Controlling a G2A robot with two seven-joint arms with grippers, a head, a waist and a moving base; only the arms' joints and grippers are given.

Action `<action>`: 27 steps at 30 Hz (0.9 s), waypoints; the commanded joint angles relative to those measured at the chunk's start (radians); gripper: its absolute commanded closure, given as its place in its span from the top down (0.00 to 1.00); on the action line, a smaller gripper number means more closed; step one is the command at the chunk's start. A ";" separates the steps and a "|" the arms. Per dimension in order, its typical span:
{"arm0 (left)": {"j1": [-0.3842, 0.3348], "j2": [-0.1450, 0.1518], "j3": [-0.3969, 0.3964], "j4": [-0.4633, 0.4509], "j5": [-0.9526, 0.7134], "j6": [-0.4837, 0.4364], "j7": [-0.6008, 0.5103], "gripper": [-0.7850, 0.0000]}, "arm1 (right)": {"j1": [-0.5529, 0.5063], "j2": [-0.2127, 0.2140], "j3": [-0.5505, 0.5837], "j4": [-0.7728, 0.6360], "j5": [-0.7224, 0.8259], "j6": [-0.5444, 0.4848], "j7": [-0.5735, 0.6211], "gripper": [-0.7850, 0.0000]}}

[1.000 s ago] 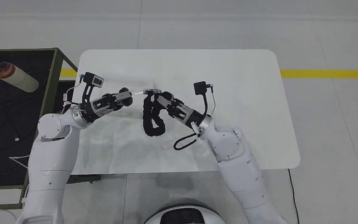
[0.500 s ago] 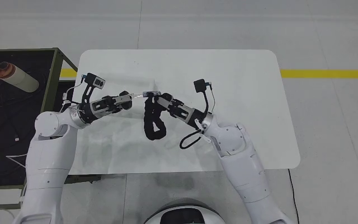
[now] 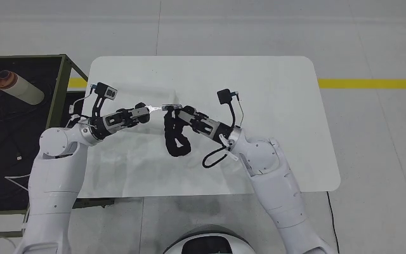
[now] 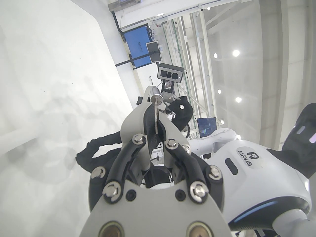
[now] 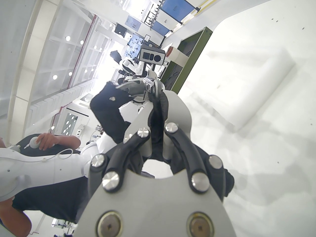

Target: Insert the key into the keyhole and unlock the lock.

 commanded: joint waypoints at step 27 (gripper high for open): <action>0.107 0.015 -0.016 -0.143 0.154 -0.107 0.034 0.00 | -0.092 0.030 -0.019 -0.172 -0.283 0.064 -0.009 0.00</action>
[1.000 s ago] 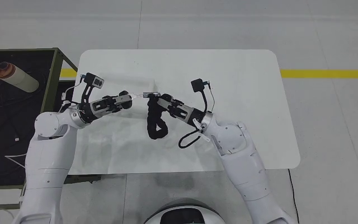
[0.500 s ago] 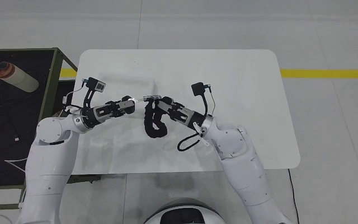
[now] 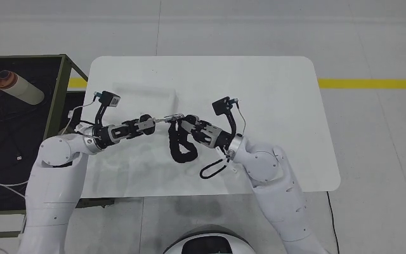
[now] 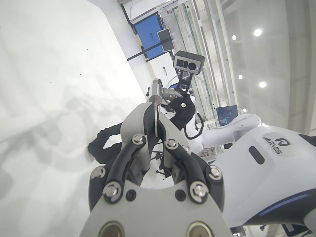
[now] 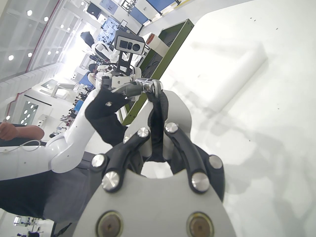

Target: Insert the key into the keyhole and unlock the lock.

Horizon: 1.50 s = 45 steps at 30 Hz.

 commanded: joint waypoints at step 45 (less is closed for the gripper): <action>0.019 0.018 -0.014 0.018 -0.169 -0.047 -0.031 0.00 | -0.022 0.034 0.044 0.026 0.370 -0.048 0.089 0.00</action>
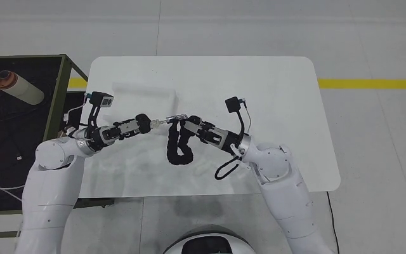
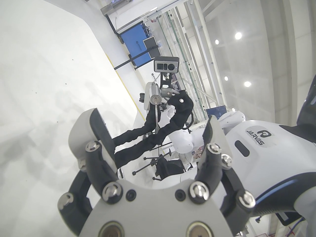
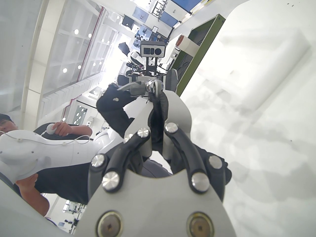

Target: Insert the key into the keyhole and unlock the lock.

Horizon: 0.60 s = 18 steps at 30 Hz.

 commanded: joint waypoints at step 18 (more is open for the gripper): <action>0.060 0.006 0.004 -0.074 0.039 0.019 0.016 0.00 | 0.009 0.016 -0.040 -0.001 -0.013 0.051 -0.010 0.00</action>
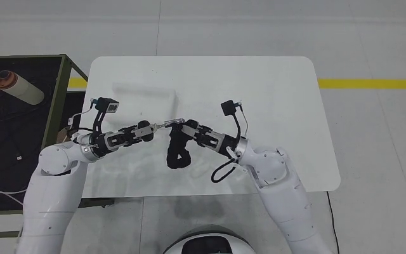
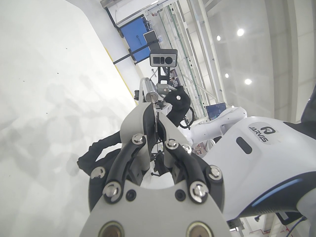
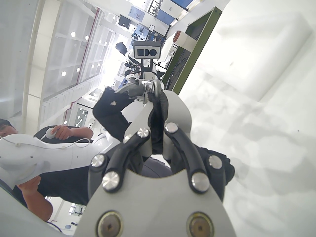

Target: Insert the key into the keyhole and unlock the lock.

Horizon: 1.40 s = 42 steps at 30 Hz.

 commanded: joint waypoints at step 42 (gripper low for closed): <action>0.144 -0.040 -0.080 -0.367 1.226 -0.500 0.773 0.00 | -0.029 0.031 -0.016 -0.063 -0.085 0.059 -0.081 0.00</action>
